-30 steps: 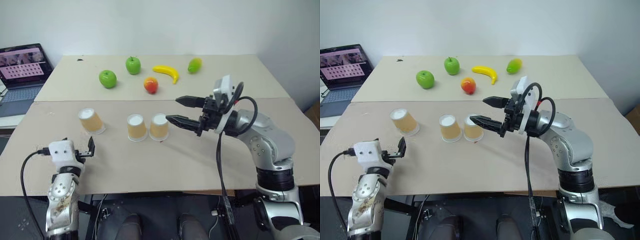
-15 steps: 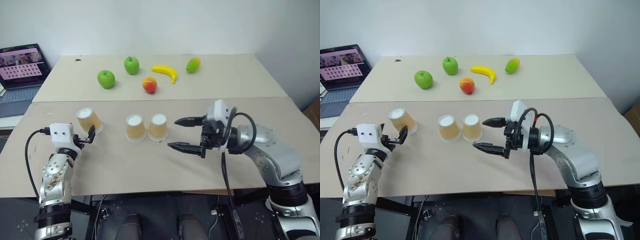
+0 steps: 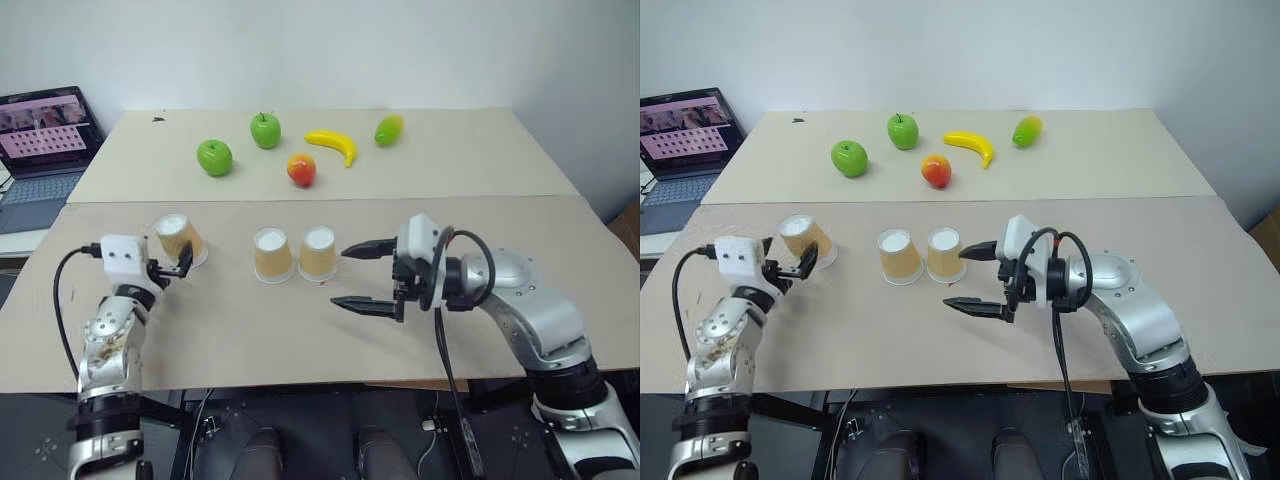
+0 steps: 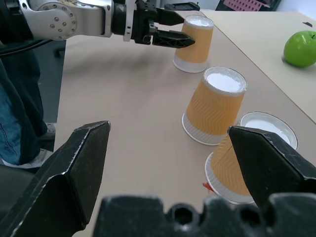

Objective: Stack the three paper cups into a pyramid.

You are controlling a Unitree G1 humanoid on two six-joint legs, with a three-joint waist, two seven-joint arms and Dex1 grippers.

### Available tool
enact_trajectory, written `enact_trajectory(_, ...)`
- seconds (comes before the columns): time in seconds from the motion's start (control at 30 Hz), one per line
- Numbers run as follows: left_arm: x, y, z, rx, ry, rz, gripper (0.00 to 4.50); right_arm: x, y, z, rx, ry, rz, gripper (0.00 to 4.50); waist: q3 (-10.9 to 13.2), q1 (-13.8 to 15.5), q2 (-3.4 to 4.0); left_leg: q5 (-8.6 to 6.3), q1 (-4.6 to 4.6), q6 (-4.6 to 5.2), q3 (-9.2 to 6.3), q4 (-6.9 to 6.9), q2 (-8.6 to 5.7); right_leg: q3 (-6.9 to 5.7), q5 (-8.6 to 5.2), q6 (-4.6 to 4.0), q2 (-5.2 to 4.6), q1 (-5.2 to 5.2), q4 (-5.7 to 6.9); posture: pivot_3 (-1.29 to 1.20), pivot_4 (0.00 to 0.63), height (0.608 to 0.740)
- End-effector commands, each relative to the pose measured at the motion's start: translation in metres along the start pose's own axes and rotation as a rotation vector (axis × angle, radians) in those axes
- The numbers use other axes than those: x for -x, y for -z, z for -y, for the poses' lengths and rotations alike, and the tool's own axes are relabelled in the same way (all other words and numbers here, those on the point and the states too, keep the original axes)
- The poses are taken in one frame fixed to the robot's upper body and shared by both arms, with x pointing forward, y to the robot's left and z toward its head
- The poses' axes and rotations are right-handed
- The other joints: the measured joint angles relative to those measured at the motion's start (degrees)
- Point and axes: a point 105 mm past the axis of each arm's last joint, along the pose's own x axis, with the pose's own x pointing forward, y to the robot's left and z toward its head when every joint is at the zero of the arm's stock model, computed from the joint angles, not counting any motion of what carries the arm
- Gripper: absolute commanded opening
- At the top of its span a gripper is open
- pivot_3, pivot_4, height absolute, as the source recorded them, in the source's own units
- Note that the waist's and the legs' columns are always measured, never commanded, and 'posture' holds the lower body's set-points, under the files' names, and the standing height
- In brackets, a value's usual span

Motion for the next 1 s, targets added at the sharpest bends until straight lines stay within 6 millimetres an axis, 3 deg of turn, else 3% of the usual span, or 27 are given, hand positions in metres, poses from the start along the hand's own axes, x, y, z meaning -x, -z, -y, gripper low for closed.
enact_trajectory(0.03,-0.009,-0.019,-0.004,-0.021,0.027,0.052,4.50,0.002,-0.011,0.008,0.061,0.033,0.021,4.47,0.0,0.0,0.00,0.00,0.00,0.00,0.00,0.00,0.00,0.00,0.00,0.00,0.00,0.01,0.01,0.00,0.150,0.732)
enact_trajectory(0.6,-0.026,-0.021,0.001,0.045,0.080,0.027,4.50,0.003,-0.007,0.015,0.065,0.079,0.006,4.47,0.0,-0.1,0.00,0.00,0.00,0.00,-0.01,0.01,0.00,0.00,0.00,0.00,0.00,0.00,0.02,0.00,0.150,0.732)
enact_trajectory(0.63,-0.026,-0.021,0.001,0.045,0.081,0.030,3.98,0.003,-0.007,0.016,0.065,0.082,0.007,4.50,0.0,-0.1,-0.01,0.00,0.00,0.00,-0.01,0.00,0.00,0.00,0.00,0.00,0.00,0.00,0.02,0.00,0.150,0.732)
enact_trajectory(0.67,-0.026,-0.021,0.001,0.044,0.082,0.031,3.88,0.003,-0.007,0.016,0.064,0.084,0.007,4.50,0.0,-0.1,-0.01,0.00,0.00,0.00,-0.01,0.00,0.00,0.00,0.00,0.00,0.00,0.00,0.02,0.00,0.150,0.732)
enact_trajectory(0.77,-0.026,-0.021,0.000,0.040,0.079,0.025,2.75,0.002,-0.007,0.016,0.063,0.086,0.009,4.50,0.0,0.0,-0.01,0.00,0.00,0.00,-0.01,0.01,0.00,0.00,0.00,0.00,0.00,0.00,0.03,0.00,0.150,0.732)
enact_trajectory(0.8,-0.025,-0.020,0.000,0.037,0.076,0.020,2.59,0.002,-0.007,0.016,0.063,0.087,0.010,4.50,0.0,0.0,0.00,0.00,0.00,0.00,-0.01,0.01,0.00,0.00,0.00,0.00,0.00,0.00,0.03,0.00,0.150,0.732)
enact_trajectory(1.0,-0.026,-0.023,0.001,0.030,0.086,0.032,2.58,0.002,-0.007,0.019,0.060,0.101,0.012,4.50,0.0,0.0,0.00,0.00,0.00,0.00,-0.01,0.01,0.00,0.00,0.00,0.00,0.00,0.00,0.03,0.00,0.150,0.732)
